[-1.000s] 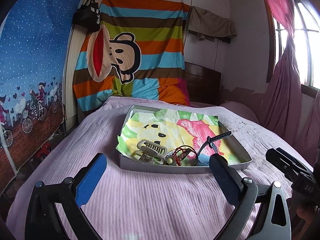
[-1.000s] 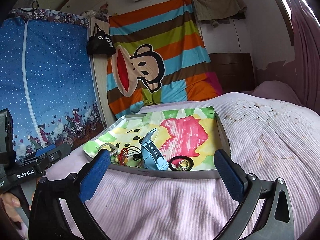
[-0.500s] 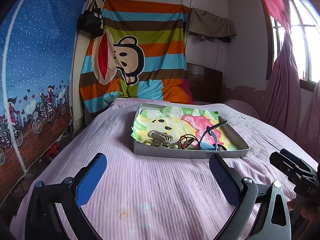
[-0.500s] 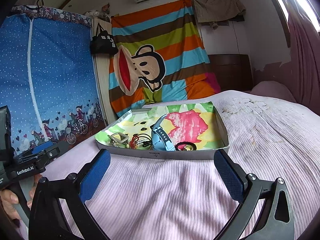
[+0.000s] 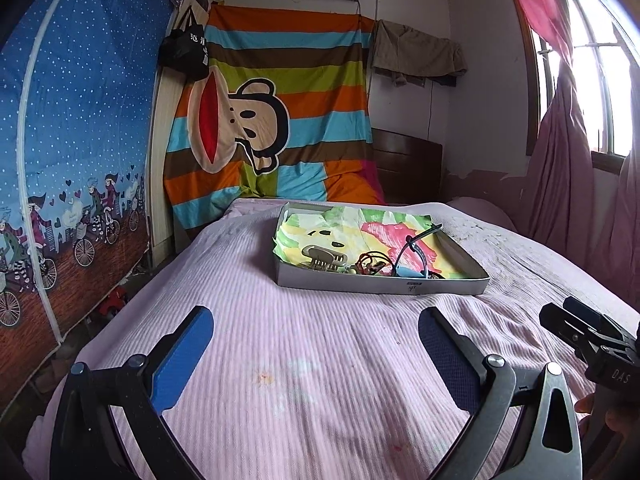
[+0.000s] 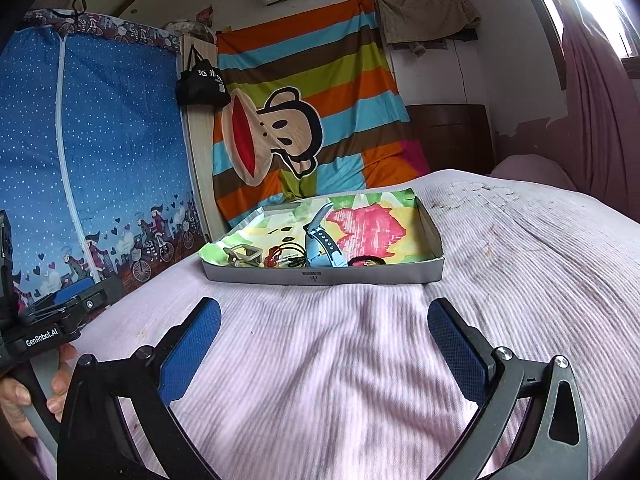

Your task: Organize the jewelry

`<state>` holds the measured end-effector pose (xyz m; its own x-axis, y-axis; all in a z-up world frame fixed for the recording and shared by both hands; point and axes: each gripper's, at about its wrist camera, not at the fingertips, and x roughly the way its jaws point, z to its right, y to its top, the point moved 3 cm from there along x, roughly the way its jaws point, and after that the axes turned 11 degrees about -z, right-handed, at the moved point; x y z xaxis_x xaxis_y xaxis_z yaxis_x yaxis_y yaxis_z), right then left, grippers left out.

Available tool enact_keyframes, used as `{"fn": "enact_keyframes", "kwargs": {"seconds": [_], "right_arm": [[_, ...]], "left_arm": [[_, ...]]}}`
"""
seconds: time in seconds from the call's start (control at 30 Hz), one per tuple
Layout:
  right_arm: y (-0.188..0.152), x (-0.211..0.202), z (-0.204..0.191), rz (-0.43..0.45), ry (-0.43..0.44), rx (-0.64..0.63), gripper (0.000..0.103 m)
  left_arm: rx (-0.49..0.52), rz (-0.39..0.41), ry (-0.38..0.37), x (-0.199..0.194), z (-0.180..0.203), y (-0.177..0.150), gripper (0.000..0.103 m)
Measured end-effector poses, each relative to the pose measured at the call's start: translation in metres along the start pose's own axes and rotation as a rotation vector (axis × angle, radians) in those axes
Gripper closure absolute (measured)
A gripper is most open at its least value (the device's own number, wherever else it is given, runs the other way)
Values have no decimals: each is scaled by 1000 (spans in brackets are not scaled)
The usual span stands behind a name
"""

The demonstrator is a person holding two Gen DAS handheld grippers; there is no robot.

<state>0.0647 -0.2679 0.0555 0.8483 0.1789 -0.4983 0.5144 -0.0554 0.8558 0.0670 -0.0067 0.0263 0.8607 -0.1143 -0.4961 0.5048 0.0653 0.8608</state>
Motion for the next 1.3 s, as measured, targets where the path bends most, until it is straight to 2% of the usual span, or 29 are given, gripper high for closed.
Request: {"fn": "enact_keyframes", "kwargs": {"seconds": [0.43, 0.83, 1.3], "right_arm": [[-13, 5, -7, -19, -21, -31, 1], [-12, 4, -5, -23, -29, -12, 1], [-12, 5, -5, -23, -30, -13, 1]], "left_arm": [[-3, 2, 4, 3, -1, -8, 0], [22, 13, 20, 1, 3, -11, 0], [3, 9, 19, 1, -2, -12, 0]]}}
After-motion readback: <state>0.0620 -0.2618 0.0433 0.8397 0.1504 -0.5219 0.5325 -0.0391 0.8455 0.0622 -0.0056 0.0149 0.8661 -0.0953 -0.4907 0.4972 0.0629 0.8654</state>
